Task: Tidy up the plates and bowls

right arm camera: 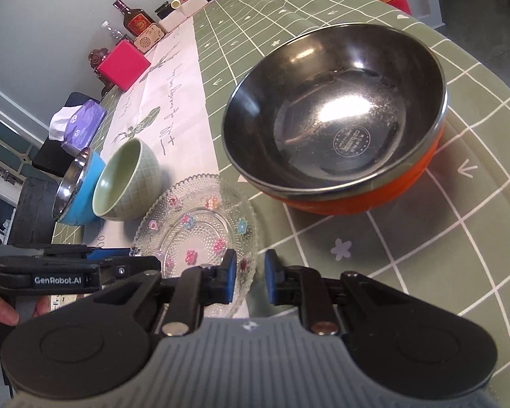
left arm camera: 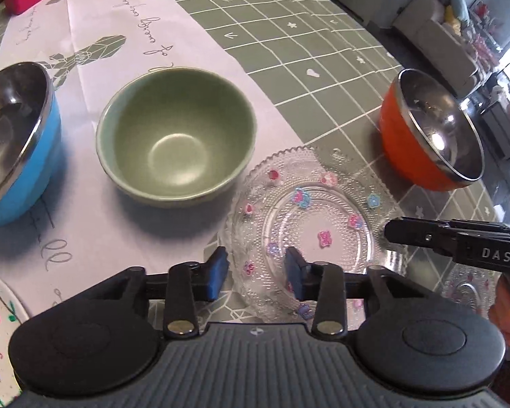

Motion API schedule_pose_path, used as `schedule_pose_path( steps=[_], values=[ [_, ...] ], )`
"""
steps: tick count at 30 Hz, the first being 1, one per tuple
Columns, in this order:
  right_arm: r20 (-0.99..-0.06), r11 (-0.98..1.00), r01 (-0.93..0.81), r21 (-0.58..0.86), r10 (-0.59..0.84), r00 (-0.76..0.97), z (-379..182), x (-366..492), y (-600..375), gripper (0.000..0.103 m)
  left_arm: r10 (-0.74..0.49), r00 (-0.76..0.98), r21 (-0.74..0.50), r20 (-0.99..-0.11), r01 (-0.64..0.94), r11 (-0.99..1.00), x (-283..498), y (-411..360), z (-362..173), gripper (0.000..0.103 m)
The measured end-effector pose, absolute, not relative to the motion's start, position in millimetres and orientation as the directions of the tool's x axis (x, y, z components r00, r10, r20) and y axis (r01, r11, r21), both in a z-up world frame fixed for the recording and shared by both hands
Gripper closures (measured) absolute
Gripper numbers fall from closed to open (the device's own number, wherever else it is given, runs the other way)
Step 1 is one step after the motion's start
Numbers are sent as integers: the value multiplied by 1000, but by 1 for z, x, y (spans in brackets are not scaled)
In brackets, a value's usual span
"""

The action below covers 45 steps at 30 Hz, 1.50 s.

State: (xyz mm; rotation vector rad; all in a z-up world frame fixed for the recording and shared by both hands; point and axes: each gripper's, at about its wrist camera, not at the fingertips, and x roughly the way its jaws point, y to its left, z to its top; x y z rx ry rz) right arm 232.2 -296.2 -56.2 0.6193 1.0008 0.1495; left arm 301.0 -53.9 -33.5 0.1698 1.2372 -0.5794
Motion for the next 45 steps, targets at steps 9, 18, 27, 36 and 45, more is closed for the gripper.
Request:
schedule_pose_path(
  steps=[9, 18, 27, 36, 45],
  values=[
    [-728, 791, 183, 583, 409, 551, -62, 229, -303, 97, -354, 275, -192, -894, 479, 857, 289, -43, -35, 76],
    [-722, 792, 153, 591, 436, 537, -53, 219, -295, 99, -356, 321, -195, -877, 439, 877, 266, -26, -27, 76],
    [-721, 783, 134, 608, 473, 506, -47, 202, -288, 99, -332, 332, -190, -883, 393, 900, 237, -16, -15, 76],
    [-705, 788, 110, 606, 468, 533, -28, 168, -293, 99, -319, 325, -179, -890, 394, 901, 199, -26, 1, 76],
    [-714, 781, 155, 605, 445, 541, -23, 125, -324, 99, -337, 273, -205, -901, 418, 885, 163, -58, 4, 76]
  ],
)
